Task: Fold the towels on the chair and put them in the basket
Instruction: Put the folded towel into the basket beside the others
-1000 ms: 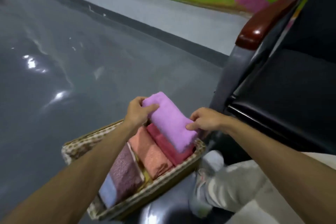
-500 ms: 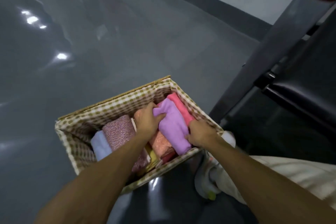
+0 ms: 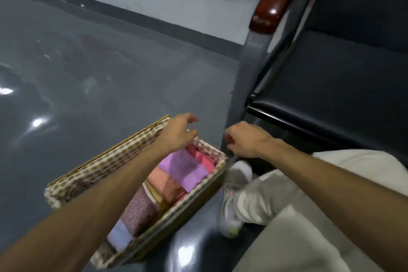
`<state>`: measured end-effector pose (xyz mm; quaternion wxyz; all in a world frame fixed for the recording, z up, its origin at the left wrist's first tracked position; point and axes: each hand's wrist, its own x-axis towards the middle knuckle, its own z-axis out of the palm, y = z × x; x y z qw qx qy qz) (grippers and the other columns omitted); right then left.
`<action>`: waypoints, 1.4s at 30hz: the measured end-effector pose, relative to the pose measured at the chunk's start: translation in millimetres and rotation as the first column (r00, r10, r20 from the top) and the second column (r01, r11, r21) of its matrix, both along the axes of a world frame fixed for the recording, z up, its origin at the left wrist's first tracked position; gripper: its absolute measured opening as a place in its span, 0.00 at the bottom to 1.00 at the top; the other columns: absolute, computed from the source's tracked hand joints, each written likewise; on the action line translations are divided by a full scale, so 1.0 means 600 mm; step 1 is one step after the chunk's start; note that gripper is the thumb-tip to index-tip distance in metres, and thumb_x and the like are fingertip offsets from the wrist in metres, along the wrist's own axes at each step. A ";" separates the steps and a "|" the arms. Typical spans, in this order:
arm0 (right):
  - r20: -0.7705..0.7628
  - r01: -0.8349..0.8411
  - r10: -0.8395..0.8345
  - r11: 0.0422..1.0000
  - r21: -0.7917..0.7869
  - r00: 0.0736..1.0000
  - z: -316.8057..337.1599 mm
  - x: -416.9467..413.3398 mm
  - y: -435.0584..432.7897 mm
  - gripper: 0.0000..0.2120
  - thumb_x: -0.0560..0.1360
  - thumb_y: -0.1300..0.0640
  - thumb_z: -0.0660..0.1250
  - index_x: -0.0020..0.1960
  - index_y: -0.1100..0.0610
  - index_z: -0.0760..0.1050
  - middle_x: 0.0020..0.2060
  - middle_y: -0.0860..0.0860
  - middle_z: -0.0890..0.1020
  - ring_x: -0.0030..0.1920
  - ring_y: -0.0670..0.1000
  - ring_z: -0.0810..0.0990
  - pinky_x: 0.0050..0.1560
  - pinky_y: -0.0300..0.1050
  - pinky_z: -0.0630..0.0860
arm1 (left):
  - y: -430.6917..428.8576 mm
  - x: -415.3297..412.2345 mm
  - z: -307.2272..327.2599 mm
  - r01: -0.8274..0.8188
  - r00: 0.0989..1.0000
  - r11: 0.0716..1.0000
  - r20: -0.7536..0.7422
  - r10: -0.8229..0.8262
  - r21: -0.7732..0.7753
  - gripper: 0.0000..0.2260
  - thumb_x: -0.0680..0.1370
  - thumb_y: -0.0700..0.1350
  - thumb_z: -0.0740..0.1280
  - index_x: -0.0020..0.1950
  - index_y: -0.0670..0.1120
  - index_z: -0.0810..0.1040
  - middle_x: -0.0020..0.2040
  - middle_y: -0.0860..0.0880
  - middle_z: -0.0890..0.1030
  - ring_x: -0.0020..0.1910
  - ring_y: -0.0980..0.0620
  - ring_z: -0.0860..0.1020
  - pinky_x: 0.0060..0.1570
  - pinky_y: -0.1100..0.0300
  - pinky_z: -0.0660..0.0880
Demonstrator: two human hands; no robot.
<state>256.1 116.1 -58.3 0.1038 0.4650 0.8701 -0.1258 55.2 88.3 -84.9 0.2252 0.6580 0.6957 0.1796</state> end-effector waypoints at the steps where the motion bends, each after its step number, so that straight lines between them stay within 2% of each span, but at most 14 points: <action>1: -0.025 0.021 -0.020 0.999 0.028 0.999 0.026 0.032 0.005 0.08 0.75 0.55 0.64 0.52 0.54 0.79 0.53 0.55 0.81 0.54 0.58 0.80 0.47 0.45 0.73 | 0.013 0.029 0.028 0.045 0.999 0.999 0.012 -0.046 0.024 0.15 0.75 0.38 0.68 0.62 0.40 0.77 0.59 0.43 0.80 0.59 0.46 0.77 0.59 0.61 0.68; 6: -0.152 0.207 -0.180 0.961 0.182 0.972 0.141 0.219 0.004 0.10 0.77 0.56 0.62 0.55 0.54 0.79 0.54 0.53 0.78 0.55 0.56 0.78 0.53 0.50 0.76 | 0.084 0.215 0.146 0.266 0.953 0.956 0.117 -0.281 0.128 0.11 0.76 0.37 0.67 0.58 0.45 0.79 0.50 0.48 0.82 0.48 0.53 0.78 0.55 0.62 0.73; 12: -0.270 0.512 -0.450 0.823 0.244 0.851 0.191 0.478 -0.024 0.08 0.78 0.57 0.62 0.54 0.54 0.78 0.54 0.50 0.75 0.53 0.53 0.76 0.55 0.50 0.76 | 0.143 0.466 0.222 0.472 0.856 0.873 0.175 -0.486 0.120 0.18 0.78 0.42 0.65 0.68 0.51 0.71 0.52 0.50 0.81 0.49 0.52 0.79 0.48 0.60 0.73; 16: -0.293 0.706 -0.644 0.668 0.236 0.707 0.186 0.653 -0.068 0.08 0.76 0.58 0.63 0.52 0.55 0.79 0.53 0.52 0.77 0.53 0.54 0.77 0.55 0.50 0.75 | 0.153 0.644 0.221 0.653 0.749 0.753 0.077 -0.658 0.078 0.09 0.78 0.44 0.65 0.57 0.52 0.79 0.55 0.52 0.81 0.54 0.54 0.78 0.53 0.63 0.71; 20: -0.377 0.852 -0.764 0.472 0.227 0.524 0.171 0.803 -0.104 0.11 0.74 0.60 0.63 0.53 0.57 0.80 0.50 0.54 0.83 0.53 0.56 0.80 0.52 0.48 0.76 | 0.139 0.816 0.205 0.777 0.625 0.629 0.078 -0.776 0.027 0.12 0.79 0.46 0.64 0.63 0.51 0.76 0.56 0.52 0.79 0.56 0.54 0.77 0.55 0.62 0.71; 23: -0.445 0.930 -0.818 0.299 0.212 0.364 0.152 0.899 -0.115 0.15 0.75 0.57 0.64 0.60 0.58 0.77 0.56 0.56 0.80 0.59 0.57 0.76 0.58 0.50 0.73 | 0.131 0.936 0.185 0.814 0.573 0.581 0.142 -0.807 0.014 0.13 0.79 0.47 0.64 0.63 0.49 0.76 0.56 0.51 0.80 0.56 0.53 0.77 0.56 0.62 0.71; 26: -0.386 0.963 -0.891 0.167 0.212 0.240 0.126 0.965 -0.115 0.27 0.75 0.48 0.67 0.70 0.56 0.67 0.64 0.57 0.71 0.64 0.59 0.69 0.63 0.54 0.68 | 0.129 1.035 0.166 0.810 0.572 0.587 0.223 -0.789 -0.002 0.10 0.79 0.48 0.64 0.59 0.48 0.78 0.53 0.51 0.80 0.52 0.54 0.77 0.50 0.63 0.69; 29: -0.345 0.976 -0.923 0.108 0.191 0.170 0.105 0.990 -0.106 0.33 0.73 0.42 0.67 0.73 0.54 0.62 0.64 0.56 0.69 0.64 0.59 0.67 0.62 0.55 0.63 | 0.136 1.097 0.141 0.771 0.619 0.637 0.234 -0.750 0.001 0.07 0.79 0.49 0.64 0.45 0.47 0.75 0.43 0.51 0.78 0.41 0.53 0.74 0.41 0.60 0.69; 31: -0.396 0.972 -0.901 0.100 0.211 0.178 0.093 0.998 -0.092 0.23 0.75 0.45 0.66 0.66 0.54 0.69 0.57 0.54 0.75 0.59 0.58 0.73 0.58 0.53 0.64 | 0.145 1.119 0.127 0.725 0.671 0.689 0.235 -0.703 -0.008 0.10 0.76 0.48 0.68 0.40 0.42 0.78 0.35 0.50 0.77 0.34 0.53 0.74 0.36 0.59 0.70; 33: -0.457 0.969 -0.868 0.099 0.226 0.195 0.089 0.997 -0.078 0.11 0.76 0.50 0.64 0.55 0.55 0.75 0.46 0.52 0.78 0.50 0.57 0.76 0.51 0.50 0.65 | 0.151 1.129 0.123 0.662 0.728 0.749 0.225 -0.648 0.019 0.07 0.73 0.45 0.71 0.40 0.42 0.82 0.36 0.48 0.81 0.37 0.51 0.79 0.39 0.57 0.75; 36: -0.684 0.993 -0.722 0.043 0.108 0.106 0.099 0.994 -0.064 0.08 0.74 0.56 0.63 0.39 0.59 0.74 0.34 0.52 0.76 0.38 0.56 0.74 0.38 0.48 0.67 | 0.157 1.133 0.138 0.580 0.750 0.808 0.317 -0.580 0.106 0.03 0.74 0.42 0.69 0.41 0.47 0.81 0.42 0.50 0.82 0.42 0.51 0.79 0.41 0.60 0.74; 39: -0.853 0.995 -0.520 0.044 -0.093 -0.057 0.142 0.975 -0.060 0.09 0.74 0.58 0.62 0.36 0.60 0.71 0.32 0.52 0.75 0.34 0.52 0.70 0.34 0.46 0.64 | 0.161 1.125 0.184 0.541 0.600 0.838 0.670 -0.437 0.062 0.04 0.71 0.42 0.63 0.39 0.48 0.77 0.39 0.51 0.79 0.40 0.49 0.75 0.42 0.58 0.72; 41: -0.886 0.984 -0.462 0.132 -0.122 -0.048 0.175 0.950 -0.062 0.09 0.75 0.58 0.64 0.35 0.58 0.72 0.32 0.49 0.75 0.34 0.48 0.70 0.35 0.44 0.64 | 0.165 1.114 0.220 0.524 0.466 0.852 0.836 -0.291 0.005 0.07 0.66 0.43 0.60 0.35 0.48 0.78 0.36 0.51 0.79 0.40 0.49 0.74 0.44 0.56 0.71; 42: -0.889 0.970 -0.458 0.200 -0.138 -0.032 0.188 0.936 -0.066 0.10 0.74 0.58 0.65 0.35 0.57 0.72 0.31 0.48 0.74 0.34 0.47 0.69 0.35 0.43 0.64 | 0.167 1.104 0.236 0.525 0.419 0.851 0.878 -0.230 -0.028 0.10 0.66 0.44 0.60 0.40 0.46 0.80 0.40 0.49 0.80 0.42 0.49 0.75 0.46 0.56 0.72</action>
